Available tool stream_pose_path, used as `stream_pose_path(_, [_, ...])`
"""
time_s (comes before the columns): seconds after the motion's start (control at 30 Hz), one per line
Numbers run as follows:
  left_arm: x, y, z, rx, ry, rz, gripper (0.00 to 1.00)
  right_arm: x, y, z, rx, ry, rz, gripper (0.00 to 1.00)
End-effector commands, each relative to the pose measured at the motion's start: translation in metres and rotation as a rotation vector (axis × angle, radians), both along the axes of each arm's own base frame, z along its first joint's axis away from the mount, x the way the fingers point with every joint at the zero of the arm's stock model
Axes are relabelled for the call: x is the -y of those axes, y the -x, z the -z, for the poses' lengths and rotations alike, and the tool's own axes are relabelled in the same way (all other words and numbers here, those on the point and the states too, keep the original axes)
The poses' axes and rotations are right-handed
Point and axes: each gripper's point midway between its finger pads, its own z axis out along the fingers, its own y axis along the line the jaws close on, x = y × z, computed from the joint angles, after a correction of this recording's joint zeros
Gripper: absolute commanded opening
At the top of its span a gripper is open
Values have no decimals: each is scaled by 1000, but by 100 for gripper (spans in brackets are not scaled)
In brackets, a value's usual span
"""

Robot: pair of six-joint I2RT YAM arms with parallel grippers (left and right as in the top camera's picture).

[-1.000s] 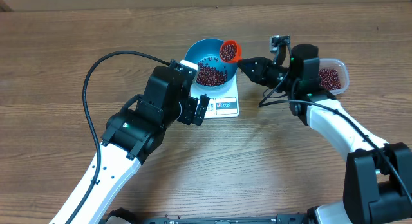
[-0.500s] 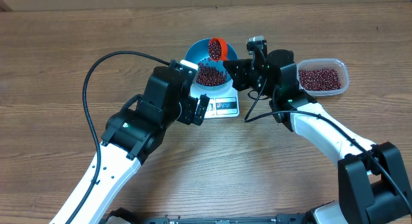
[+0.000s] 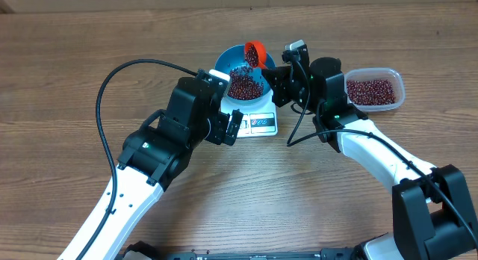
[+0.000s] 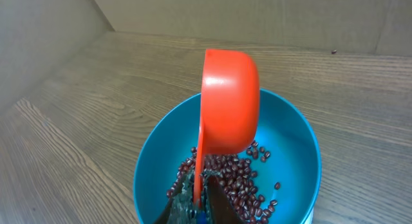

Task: Scoop item into bowl and weigh 150g on scale
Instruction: 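Tilt the scoop to pour beans into the teal bowl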

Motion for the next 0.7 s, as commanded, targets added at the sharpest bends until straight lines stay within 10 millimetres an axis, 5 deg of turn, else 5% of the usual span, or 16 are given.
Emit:
stream_pose_path(0.0, [-1, -5, -10, 25, 3, -7, 100, -1, -2, -1, 31, 23, -10, 4])
stream_pose_path(0.67, [-1, -5, -10, 24, 3, -7, 100, 0, -2, 0, 59, 61, -21, 4])
